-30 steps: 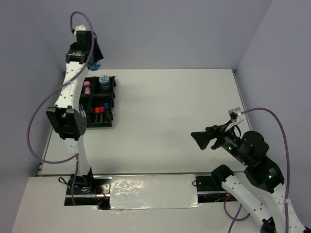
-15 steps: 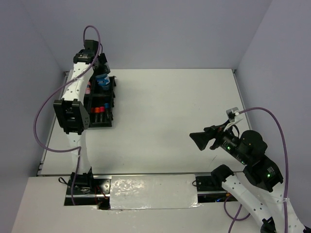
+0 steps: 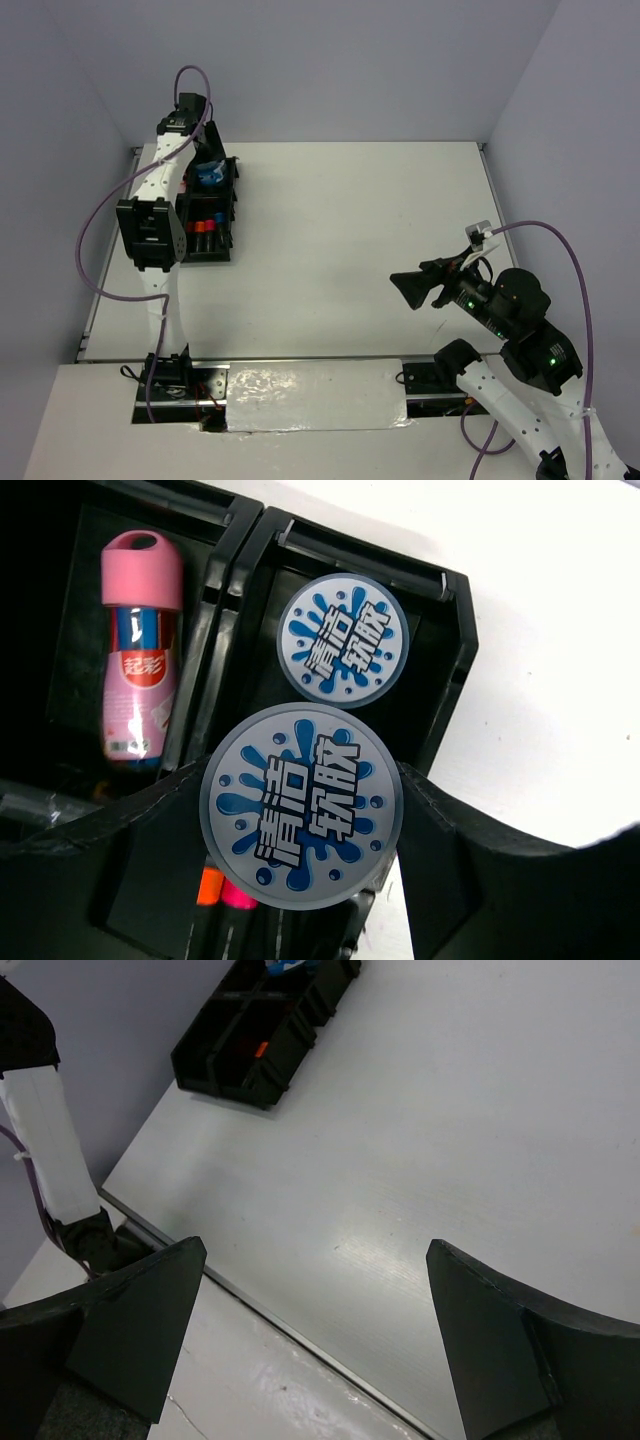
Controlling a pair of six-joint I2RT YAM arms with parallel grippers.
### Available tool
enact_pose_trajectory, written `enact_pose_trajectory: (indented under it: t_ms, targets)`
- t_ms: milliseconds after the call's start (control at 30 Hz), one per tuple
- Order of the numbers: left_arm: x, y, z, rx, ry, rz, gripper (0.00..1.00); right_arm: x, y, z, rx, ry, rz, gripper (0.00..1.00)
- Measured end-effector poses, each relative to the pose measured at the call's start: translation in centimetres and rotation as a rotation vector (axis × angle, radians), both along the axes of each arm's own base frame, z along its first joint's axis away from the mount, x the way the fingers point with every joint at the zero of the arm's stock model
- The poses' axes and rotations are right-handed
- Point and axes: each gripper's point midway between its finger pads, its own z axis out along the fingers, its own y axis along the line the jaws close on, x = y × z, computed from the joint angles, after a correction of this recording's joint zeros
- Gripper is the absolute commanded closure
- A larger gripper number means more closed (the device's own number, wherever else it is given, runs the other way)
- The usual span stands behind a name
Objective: Sort the stationery into containers
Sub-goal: Place the stationery in the storage box.
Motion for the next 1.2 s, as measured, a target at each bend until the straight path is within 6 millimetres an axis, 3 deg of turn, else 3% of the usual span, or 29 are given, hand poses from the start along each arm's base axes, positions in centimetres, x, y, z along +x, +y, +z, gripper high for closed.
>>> enact_pose_trajectory:
  t_ms: [267, 433, 500, 600, 633, 733, 767, 933, 1100, 1200]
  targets:
    - [0.0, 0.0, -2.3, 0.000, 0.027, -0.002, 0.96, 0.1, 0.1, 0.4, 0.008, -0.014, 0.000, 0.00]
    - [0.3, 0.1, -3.1, 0.005, 0.018, 0.003, 0.82, 0.1, 0.1, 0.4, 0.010, -0.016, 0.001, 0.00]
    - [0.1, 0.2, -4.0, 0.010, 0.028, 0.007, 0.72, 0.1, 0.1, 0.5, 0.010, -0.018, 0.001, 0.00]
    - [-0.1, 0.3, -5.0, 0.015, 0.039, 0.011, 0.39, 0.1, 0.1, 0.5, 0.011, -0.019, 0.003, 0.00]
    - [-0.2, 0.3, -5.0, 0.016, 0.040, 0.012, 0.23, 0.1, 0.1, 0.5, 0.012, -0.019, 0.004, 0.00]
    - [-0.2, 0.4, -4.8, 0.020, 0.038, 0.016, 0.01, 0.0, 0.2, 0.6, 0.013, -0.020, 0.008, 0.00]
    - [-0.2, 0.4, -4.6, 0.017, 0.033, 0.018, 0.01, 0.0, 0.2, 0.6, 0.013, -0.020, 0.009, 0.00]
    - [-0.3, -0.2, -1.0, 0.005, -0.035, 0.023, 0.01, -0.1, 0.3, 0.6, 0.011, -0.021, 0.017, 0.00]
    - [-0.7, -0.8, 7.0, 0.000, -0.175, 0.013, 0.01, 0.0, 0.3, 0.6, 0.010, -0.023, 0.020, 0.00]
    - [-2.7, -1.3, 12.3, 0.004, -0.258, 0.008, 0.01, 0.6, 0.0, 0.6, -0.016, -0.023, -0.006, 0.00]
